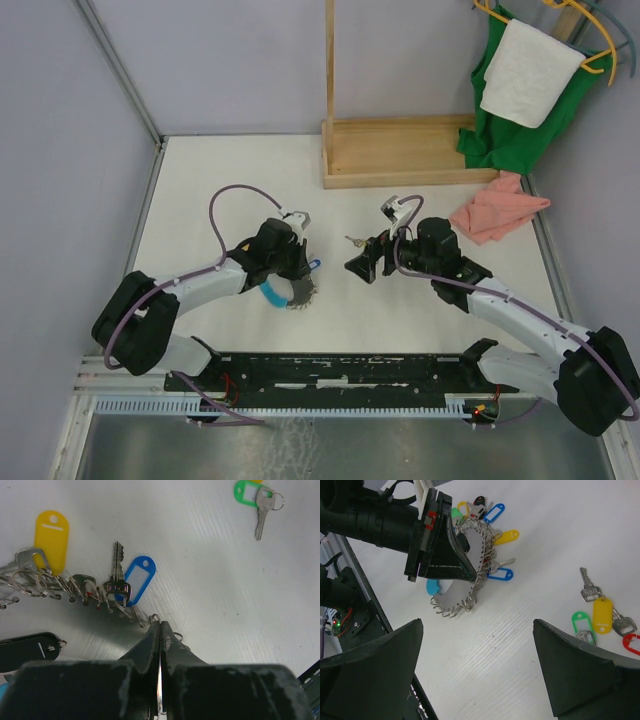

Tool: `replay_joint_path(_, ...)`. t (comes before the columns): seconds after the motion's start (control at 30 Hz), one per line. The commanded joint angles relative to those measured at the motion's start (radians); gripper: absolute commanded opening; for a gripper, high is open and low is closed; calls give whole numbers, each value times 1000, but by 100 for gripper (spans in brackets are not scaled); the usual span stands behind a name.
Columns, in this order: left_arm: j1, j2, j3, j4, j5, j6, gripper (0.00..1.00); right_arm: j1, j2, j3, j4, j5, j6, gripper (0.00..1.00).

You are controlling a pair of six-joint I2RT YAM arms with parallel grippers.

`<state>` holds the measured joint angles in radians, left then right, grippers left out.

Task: Put the keys on the keyring

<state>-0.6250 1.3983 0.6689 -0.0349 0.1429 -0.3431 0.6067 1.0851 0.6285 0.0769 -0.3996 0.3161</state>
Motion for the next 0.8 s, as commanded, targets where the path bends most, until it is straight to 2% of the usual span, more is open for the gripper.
replay_joint_path(0.0,-13,30,14,46,2,61,3,2,-43,-92,258,27,39,100)
replay_joint_path(0.07,-21,40,25,23,-17,77,3,2,-46,-126,312,16,31,100)
replay_joint_path(0.2,-37,28,32,-1,-40,78,3,2,-35,-128,283,29,39,100)
replay_joint_path(0.3,-45,-16,19,-3,-59,56,11,2,-2,-114,287,64,66,100)
replay_joint_path(0.47,-45,-101,-12,-11,-80,1,24,1,71,-68,289,-65,-13,100)
replay_joint_path(0.77,-39,-222,-158,35,-185,-137,34,23,232,11,249,-203,-207,93)
